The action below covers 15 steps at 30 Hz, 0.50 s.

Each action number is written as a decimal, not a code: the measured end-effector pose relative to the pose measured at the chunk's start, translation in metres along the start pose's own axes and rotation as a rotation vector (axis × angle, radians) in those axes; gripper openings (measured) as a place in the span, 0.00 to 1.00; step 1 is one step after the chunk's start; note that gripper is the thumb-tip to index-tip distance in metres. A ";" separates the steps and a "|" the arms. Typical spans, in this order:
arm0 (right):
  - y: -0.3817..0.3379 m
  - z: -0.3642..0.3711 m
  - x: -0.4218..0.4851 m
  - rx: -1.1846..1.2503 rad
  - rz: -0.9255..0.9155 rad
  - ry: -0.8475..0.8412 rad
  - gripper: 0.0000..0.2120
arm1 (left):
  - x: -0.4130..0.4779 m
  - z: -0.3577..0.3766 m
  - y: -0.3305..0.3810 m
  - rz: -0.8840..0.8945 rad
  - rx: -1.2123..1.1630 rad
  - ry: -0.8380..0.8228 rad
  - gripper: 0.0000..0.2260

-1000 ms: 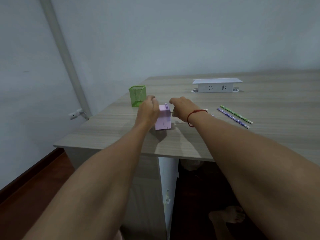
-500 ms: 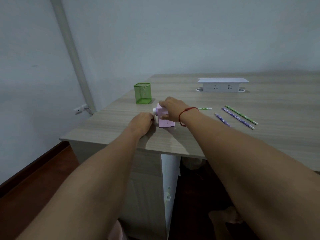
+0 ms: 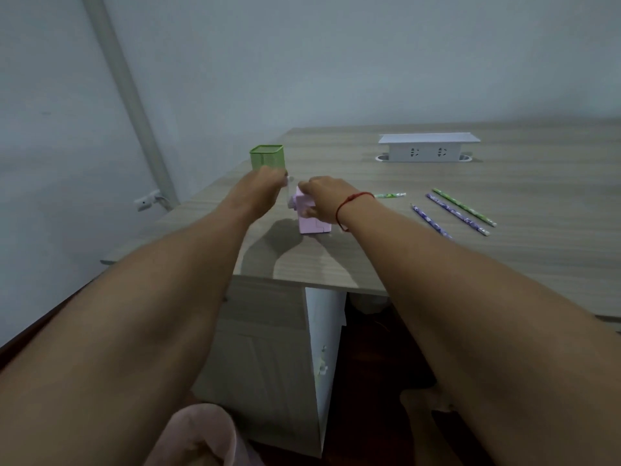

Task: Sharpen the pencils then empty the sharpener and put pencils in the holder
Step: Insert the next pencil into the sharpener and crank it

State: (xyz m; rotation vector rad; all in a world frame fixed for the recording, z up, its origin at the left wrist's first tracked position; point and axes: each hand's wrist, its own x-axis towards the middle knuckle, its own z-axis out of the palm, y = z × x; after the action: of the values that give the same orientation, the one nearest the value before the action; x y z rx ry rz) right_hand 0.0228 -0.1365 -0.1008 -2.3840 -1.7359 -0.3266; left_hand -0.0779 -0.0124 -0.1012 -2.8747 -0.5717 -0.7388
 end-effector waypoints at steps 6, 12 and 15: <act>-0.003 0.001 -0.002 -0.005 0.050 -0.042 0.17 | -0.040 -0.002 0.019 -0.027 -0.063 0.072 0.08; -0.013 0.005 -0.003 0.021 0.038 -0.041 0.16 | -0.064 -0.007 0.021 -0.060 -0.068 0.036 0.08; -0.013 0.004 0.000 0.034 0.037 -0.053 0.15 | -0.066 -0.012 0.021 -0.073 -0.095 -0.005 0.09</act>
State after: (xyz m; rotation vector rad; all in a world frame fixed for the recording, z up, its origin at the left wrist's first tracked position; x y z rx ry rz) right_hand 0.0108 -0.1313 -0.1047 -2.4182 -1.7031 -0.2289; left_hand -0.1284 -0.0559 -0.1225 -2.9573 -0.6627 -0.7897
